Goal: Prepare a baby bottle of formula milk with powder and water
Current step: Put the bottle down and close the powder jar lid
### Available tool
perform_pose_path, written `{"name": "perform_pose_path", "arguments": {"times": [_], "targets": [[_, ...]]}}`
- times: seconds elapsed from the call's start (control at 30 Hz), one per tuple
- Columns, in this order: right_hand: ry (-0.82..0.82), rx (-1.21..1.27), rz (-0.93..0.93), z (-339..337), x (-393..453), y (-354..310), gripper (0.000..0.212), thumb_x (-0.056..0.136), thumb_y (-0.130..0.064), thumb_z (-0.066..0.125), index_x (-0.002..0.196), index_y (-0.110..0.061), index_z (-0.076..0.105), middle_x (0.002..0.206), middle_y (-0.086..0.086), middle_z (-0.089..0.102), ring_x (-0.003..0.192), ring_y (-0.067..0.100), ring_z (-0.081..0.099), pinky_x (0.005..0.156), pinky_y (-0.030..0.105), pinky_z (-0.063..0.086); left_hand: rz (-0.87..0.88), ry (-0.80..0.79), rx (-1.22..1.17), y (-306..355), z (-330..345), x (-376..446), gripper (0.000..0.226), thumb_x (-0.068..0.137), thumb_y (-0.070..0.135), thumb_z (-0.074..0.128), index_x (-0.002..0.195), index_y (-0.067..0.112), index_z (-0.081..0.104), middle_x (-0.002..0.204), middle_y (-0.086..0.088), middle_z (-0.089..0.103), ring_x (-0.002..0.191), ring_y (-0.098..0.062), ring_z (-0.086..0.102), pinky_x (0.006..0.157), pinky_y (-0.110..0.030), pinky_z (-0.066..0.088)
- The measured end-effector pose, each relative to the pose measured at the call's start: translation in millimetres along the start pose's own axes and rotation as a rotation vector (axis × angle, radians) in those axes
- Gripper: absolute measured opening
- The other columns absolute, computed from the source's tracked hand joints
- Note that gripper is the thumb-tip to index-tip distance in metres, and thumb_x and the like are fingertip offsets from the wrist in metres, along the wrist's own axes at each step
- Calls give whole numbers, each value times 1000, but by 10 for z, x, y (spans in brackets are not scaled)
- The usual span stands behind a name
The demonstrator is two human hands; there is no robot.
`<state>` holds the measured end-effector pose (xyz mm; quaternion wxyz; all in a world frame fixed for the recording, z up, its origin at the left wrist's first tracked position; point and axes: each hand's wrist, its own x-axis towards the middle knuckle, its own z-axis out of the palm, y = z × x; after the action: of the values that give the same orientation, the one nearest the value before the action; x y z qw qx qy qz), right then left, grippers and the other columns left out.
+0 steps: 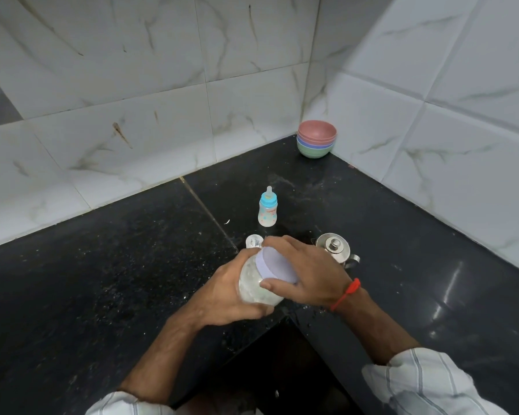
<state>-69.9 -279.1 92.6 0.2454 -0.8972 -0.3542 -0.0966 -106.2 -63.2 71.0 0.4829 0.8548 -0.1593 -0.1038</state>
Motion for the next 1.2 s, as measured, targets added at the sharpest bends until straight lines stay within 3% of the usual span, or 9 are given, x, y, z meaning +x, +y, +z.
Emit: {"name": "perform_pose_path", "arguments": {"times": [0.17,0.37,0.6,0.7,0.83,0.93,1.03,1.13,1.2], "targets": [[94,-17,-386,31,-19,56,48,96,-56,50,128,-21,53,106,9,62,83,24,63,61,34,51,40,-174,51,99,-98,32,82,68,27,91,137,40,47,124,11,65,115,-16,65,93,-40,59],[129,26,-277,33,-10,112,55,102,-57,35,128,-15,59,98,7,56,66,22,59,47,39,50,56,-54,30,155,28,40,85,66,33,91,136,46,44,117,15,68,104,-9,71,83,-33,62],[99,-65,-210,120,-74,136,50,96,-50,46,127,-15,63,94,3,56,59,16,53,49,24,39,31,-47,67,77,116,50,89,64,41,90,137,50,40,120,14,66,104,-9,70,82,-39,63],[90,-83,-185,138,-77,129,51,96,-51,44,124,-14,66,94,2,57,57,15,53,52,22,35,25,-45,78,49,115,55,87,63,39,90,130,62,38,119,16,66,104,-8,70,81,-38,63],[67,-79,-131,130,-71,104,56,101,-58,35,120,-16,65,90,1,56,56,16,53,48,26,42,17,-30,82,21,133,80,88,64,37,90,123,70,34,116,17,67,102,-7,70,80,-37,63],[38,-101,-46,161,-55,79,56,100,-62,33,122,-20,63,91,-2,57,57,16,54,50,28,45,3,-42,53,-22,105,109,86,64,39,91,126,66,37,119,18,67,106,-6,70,83,-37,63],[28,-72,40,195,-2,67,55,99,-64,37,132,-25,56,101,-5,57,67,17,60,56,36,53,-12,-26,48,-68,57,147,88,62,48,92,130,62,38,122,25,63,112,-2,66,87,-31,60],[30,33,149,227,67,70,63,100,-69,28,147,-32,46,128,-11,56,106,11,64,79,36,58,-49,71,103,-183,41,203,95,60,68,87,138,60,33,131,30,53,122,0,55,94,-25,52],[61,75,204,274,97,82,68,100,-71,24,153,-31,39,144,-10,50,127,10,55,93,36,57,-125,204,193,-322,50,258,106,58,76,82,146,51,30,140,21,39,131,-5,34,105,-32,37]]}}
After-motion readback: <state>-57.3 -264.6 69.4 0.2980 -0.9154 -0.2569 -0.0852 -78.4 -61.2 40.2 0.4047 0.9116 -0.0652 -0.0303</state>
